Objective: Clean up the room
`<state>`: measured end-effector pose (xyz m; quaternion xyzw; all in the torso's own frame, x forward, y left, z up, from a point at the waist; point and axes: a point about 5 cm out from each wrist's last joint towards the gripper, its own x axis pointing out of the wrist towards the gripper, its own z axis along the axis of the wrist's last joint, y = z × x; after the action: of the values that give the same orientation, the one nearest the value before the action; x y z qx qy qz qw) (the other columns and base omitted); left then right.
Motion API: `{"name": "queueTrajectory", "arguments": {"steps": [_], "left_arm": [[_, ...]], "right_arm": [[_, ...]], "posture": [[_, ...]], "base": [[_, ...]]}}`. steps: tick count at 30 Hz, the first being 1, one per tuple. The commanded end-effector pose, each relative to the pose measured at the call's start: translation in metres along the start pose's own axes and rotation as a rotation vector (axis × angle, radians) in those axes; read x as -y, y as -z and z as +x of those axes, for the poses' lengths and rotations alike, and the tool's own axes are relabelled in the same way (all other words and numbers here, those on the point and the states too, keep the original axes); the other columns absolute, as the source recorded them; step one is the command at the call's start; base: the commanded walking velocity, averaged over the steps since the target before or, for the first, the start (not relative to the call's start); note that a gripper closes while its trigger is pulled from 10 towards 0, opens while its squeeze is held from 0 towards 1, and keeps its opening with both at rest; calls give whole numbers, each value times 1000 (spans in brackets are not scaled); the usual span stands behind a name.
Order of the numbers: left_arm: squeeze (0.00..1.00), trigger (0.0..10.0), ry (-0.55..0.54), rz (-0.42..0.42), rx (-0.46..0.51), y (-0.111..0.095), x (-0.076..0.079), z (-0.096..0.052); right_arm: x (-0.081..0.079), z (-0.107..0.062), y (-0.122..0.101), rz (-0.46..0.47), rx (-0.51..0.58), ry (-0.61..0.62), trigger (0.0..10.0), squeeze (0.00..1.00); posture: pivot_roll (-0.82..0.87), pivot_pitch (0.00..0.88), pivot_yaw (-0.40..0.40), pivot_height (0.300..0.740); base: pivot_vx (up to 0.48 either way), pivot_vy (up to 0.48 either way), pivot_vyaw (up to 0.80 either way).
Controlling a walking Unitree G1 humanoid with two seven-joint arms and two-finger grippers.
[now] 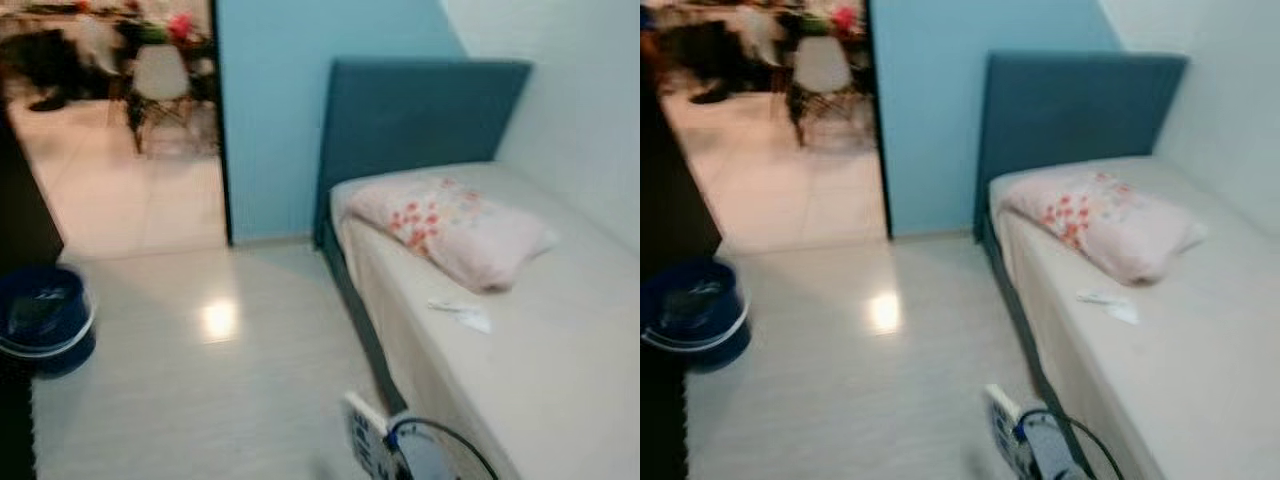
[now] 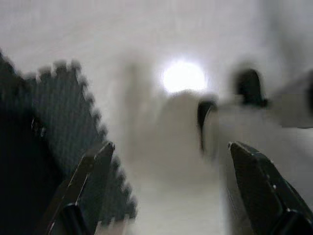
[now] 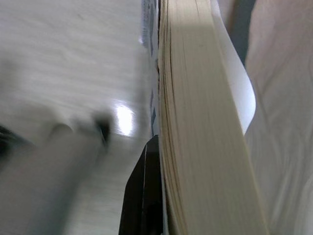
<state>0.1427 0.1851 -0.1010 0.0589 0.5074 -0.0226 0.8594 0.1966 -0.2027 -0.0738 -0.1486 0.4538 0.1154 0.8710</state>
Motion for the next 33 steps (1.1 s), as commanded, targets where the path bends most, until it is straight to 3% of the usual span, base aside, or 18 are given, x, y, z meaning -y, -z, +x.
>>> {"name": "queueTrajectory", "arguments": {"steps": [1,11,23,33], "left_arm": [[0,10000,5,-12,-32,12,1,-2],[0,10000,25,-9,43,5,2,-2],[0,10000,47,8,73,2,3,-2],[0,10000,58,-6,66,4,4,-3]], "right_arm": [[4,0,-5,22,19,24,10000,0],[11,0,-6,21,6,65,10000,0],[19,0,-13,83,18,129,10000,0],[29,0,-38,245,133,139,10000,0]], "posture": [[37,0,-79,740],[42,0,-83,740],[45,0,-79,740],[41,0,-77,740]], "base": [[480,0,0],[480,0,0],[368,0,-758],[370,0,-753]]}}
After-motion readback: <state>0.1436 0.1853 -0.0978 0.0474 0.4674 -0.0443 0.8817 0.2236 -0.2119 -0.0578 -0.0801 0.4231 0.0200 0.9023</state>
